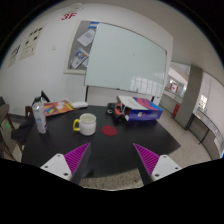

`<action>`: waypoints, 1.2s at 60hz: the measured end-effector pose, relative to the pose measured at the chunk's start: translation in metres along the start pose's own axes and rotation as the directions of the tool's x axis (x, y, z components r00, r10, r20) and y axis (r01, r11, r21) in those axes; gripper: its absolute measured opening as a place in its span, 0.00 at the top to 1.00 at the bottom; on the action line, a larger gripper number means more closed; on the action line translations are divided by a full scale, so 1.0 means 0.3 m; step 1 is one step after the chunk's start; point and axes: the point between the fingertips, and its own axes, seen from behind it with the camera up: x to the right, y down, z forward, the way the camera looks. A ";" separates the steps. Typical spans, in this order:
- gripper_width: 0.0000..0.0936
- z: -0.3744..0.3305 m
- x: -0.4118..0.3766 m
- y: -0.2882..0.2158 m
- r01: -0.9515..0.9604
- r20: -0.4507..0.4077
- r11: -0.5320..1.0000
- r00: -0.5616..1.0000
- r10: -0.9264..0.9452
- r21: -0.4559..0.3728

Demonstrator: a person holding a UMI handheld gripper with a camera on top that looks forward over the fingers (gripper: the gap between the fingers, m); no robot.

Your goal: Pour water

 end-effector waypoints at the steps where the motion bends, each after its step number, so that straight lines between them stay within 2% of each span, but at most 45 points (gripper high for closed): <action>1: 0.10 0.002 -0.029 0.020 0.004 0.004 1.000 1.000 -0.004 -0.006; 8: 0.09 0.003 -0.260 0.139 0.017 0.062 0.999 0.998 -0.014 -0.046; 16: 0.10 0.016 -0.580 0.190 0.002 0.182 0.998 0.983 0.009 -0.061; 22: 0.09 0.069 -0.825 0.161 -0.015 0.270 0.999 0.963 0.027 -0.047; 29: 0.09 0.171 -1.048 0.051 -0.036 0.333 0.999 0.943 0.030 0.013; 37: 0.09 0.315 -1.190 -0.103 -0.065 0.346 0.992 0.938 0.024 0.107; 47: 0.11 0.494 -1.243 -0.226 -0.095 0.322 0.981 0.946 0.036 0.167; 50: 0.14 0.527 -1.251 -0.239 -0.099 0.320 0.980 0.947 0.038 0.174; 52: 0.23 0.546 -1.261 -0.241 -0.096 0.324 0.980 0.945 0.034 0.176; 53: 0.30 0.554 -1.264 -0.243 -0.094 0.326 0.979 0.945 0.032 0.179; 54: 0.31 0.560 -1.268 -0.243 -0.094 0.329 0.979 0.944 0.029 0.183; 56: 0.40 0.566 -1.274 -0.247 -0.100 0.336 0.977 0.941 0.031 0.190; 60: 0.44 0.569 -1.286 -0.255 -0.100 0.352 0.972 0.936 0.019 0.214; 65: 0.52 0.572 -1.274 -0.255 -0.119 0.331 0.969 0.943 0.042 0.215; 69: 0.58 0.567 -1.287 -0.255 -0.120 0.366 0.969 0.930 0.034 0.214; 72: 0.58 0.554 -1.296 -0.266 -0.120 0.385 0.968 0.922 0.028 0.218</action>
